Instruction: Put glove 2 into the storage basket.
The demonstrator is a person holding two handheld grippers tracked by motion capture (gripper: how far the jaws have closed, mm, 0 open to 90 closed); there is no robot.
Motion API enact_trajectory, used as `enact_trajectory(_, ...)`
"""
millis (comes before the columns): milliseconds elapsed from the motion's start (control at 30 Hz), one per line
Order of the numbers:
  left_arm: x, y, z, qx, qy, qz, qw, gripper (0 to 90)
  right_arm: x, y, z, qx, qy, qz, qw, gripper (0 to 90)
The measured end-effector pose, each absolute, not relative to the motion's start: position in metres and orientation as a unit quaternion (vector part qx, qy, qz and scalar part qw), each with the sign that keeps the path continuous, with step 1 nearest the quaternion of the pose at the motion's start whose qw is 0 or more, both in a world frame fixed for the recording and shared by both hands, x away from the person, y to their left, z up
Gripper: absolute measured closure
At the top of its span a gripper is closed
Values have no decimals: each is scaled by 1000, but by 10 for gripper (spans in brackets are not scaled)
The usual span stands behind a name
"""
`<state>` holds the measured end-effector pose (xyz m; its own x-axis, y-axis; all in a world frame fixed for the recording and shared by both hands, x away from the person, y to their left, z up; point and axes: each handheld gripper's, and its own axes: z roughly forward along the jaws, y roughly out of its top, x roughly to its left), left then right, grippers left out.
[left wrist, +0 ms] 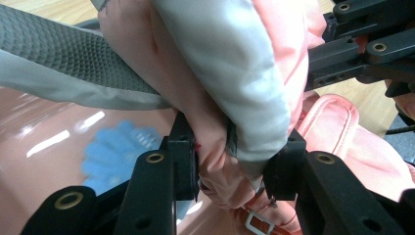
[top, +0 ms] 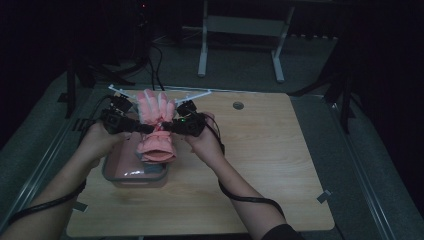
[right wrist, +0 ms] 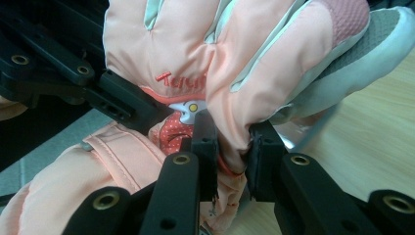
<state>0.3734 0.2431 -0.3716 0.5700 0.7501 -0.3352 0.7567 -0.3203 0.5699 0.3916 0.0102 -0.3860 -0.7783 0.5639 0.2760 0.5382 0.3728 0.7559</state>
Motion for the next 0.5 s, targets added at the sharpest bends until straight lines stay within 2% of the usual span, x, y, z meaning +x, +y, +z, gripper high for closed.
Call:
enact_trajectory(200,377,268,-378,815,473,-8,335,634,395,43,-400,337,826,451,-2,769)
enact_trajectory(500,386,289,-422,813,488,-33,316,632,402,68,-438,353,831,430,-23,769)
